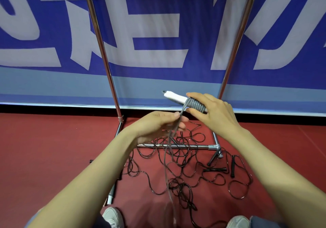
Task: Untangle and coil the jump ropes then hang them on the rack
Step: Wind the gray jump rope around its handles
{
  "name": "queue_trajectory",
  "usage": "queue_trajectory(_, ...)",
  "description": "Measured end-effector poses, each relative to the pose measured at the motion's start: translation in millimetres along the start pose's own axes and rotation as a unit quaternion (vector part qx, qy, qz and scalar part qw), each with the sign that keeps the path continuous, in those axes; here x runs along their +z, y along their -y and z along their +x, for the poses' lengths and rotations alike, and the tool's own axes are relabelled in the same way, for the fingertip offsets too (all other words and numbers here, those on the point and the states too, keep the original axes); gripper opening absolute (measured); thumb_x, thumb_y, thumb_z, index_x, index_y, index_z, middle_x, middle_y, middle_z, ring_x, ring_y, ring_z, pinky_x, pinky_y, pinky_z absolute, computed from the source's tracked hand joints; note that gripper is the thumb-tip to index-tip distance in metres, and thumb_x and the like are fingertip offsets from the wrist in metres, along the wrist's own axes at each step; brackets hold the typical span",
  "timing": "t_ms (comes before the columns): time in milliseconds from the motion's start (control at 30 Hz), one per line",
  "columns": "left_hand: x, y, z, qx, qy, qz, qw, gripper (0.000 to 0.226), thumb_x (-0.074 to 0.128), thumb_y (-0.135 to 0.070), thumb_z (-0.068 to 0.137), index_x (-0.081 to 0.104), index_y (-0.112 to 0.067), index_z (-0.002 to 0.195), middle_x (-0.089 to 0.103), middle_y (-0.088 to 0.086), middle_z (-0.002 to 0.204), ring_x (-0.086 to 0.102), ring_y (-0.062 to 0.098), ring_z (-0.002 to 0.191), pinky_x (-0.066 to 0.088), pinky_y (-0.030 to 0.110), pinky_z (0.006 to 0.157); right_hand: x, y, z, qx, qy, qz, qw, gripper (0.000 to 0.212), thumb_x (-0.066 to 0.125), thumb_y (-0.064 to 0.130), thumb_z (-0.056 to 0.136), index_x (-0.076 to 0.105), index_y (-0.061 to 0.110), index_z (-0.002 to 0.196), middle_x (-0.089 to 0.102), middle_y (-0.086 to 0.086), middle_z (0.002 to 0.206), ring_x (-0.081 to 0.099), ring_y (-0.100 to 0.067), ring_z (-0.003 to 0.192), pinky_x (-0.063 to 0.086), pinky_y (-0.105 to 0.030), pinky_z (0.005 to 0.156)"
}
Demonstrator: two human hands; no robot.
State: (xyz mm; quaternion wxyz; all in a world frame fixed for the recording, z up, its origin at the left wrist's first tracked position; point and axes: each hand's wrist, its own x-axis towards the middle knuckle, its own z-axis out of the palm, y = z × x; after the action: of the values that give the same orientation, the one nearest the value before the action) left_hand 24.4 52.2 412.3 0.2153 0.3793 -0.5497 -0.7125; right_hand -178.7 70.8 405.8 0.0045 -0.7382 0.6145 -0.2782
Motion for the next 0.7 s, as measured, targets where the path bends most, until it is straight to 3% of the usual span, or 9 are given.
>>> queue_trajectory(100,1.6,-1.6,1.4,0.061,-0.104,-0.011,0.993,0.01,0.062,-0.011,0.09,0.069,-0.006,0.095,0.064,-0.001,0.071,0.063,0.01,0.067,0.055,0.027,0.077,-1.0,-3.2,0.1,0.017,0.011,-0.007,1.0,0.045,0.054,0.054,0.09,0.047,0.044,0.133,0.062,0.011,0.117,0.061,-0.026,0.103,0.045,-0.037,0.08)
queue_trajectory(167,2.6,-3.1,1.7,0.132,-0.2,0.06,0.969,0.003,0.067,-0.011,0.087,0.07,-0.009,0.088,0.057,-0.008,0.058,0.052,0.005,0.052,0.047,0.019,0.06,-1.1,-4.2,0.6,0.042,0.037,-0.001,0.998,0.052,0.054,0.056,0.09,0.04,0.046,0.139,0.062,0.008,0.121,0.06,-0.027,0.107,0.044,-0.038,0.084)
queue_trajectory(267,4.9,-2.1,2.8,0.26,-0.325,0.294,0.861,0.008,0.068,-0.014,0.087,0.075,-0.014,0.093,0.052,-0.014,0.061,0.048,-0.003,0.057,0.034,0.007,0.06,0.6,-3.2,1.6,0.074,0.094,0.017,0.993,0.061,0.056,0.057,0.089,0.029,0.049,0.143,0.062,0.004,0.121,0.058,-0.028,0.108,0.045,-0.04,0.087)
queue_trajectory(367,14.3,3.3,1.9,0.395,-0.32,0.403,0.761,0.012,0.069,-0.011,0.086,0.075,-0.009,0.097,0.049,-0.014,0.076,0.047,-0.009,0.069,0.033,0.003,0.068,3.4,-0.1,2.5,0.069,0.094,0.048,0.992,0.041,0.058,0.054,0.088,0.047,0.046,0.127,0.061,0.009,0.117,0.058,-0.021,0.106,0.047,-0.038,0.086)
queue_trajectory(433,21.9,10.7,2.9,0.447,-0.295,0.429,0.727,0.013,0.067,-0.012,0.086,0.074,-0.006,0.096,0.048,-0.013,0.08,0.045,-0.007,0.068,0.034,0.002,0.068,3.3,1.6,2.8,0.07,0.076,0.063,0.993,0.034,0.06,0.052,0.087,0.049,0.039,0.117,0.06,0.011,0.112,0.058,-0.022,0.099,0.047,-0.038,0.082)
queue_trajectory(533,20.0,12.4,2.9,0.463,-0.318,0.477,0.676,0.02,0.059,-0.021,0.09,0.073,-0.009,0.097,0.053,-0.006,0.077,0.049,0.007,0.063,0.041,0.018,0.057,3.8,3.0,2.8,0.059,0.057,0.056,0.995,0.03,0.059,0.049,0.089,0.046,0.032,0.111,0.059,0.007,0.112,0.058,-0.026,0.094,0.047,-0.04,0.078)
queue_trajectory(633,5.2,6.2,3.9,0.476,-0.37,0.562,0.566,0.018,0.059,-0.022,0.089,0.074,-0.012,0.092,0.06,0.001,0.075,0.056,0.018,0.062,0.041,0.025,0.048,5.1,5.7,3.2,0.053,0.042,0.045,0.997,0.03,0.058,0.046,0.091,0.048,0.03,0.113,0.06,0.004,0.113,0.058,-0.027,0.093,0.046,-0.037,0.075)
queue_trajectory(667,2.3,6.0,4.1,0.474,-0.373,0.578,0.549,0.019,0.058,-0.023,0.09,0.074,-0.012,0.092,0.061,0.002,0.075,0.057,0.019,0.063,0.042,0.028,0.048,5.4,6.2,3.4,0.052,0.04,0.046,0.997,0.029,0.058,0.045,0.091,0.048,0.029,0.114,0.061,0.004,0.113,0.059,-0.027,0.094,0.046,-0.037,0.075)
queue_trajectory(700,3.3,6.7,3.9,0.458,-0.368,0.575,0.57,0.021,0.058,-0.026,0.091,0.074,-0.013,0.093,0.061,0.002,0.076,0.058,0.018,0.065,0.043,0.028,0.051,6.2,5.8,3.5,0.055,0.037,0.05,0.997,0.029,0.057,0.045,0.091,0.049,0.03,0.115,0.061,0.003,0.113,0.059,-0.027,0.093,0.047,-0.038,0.075)
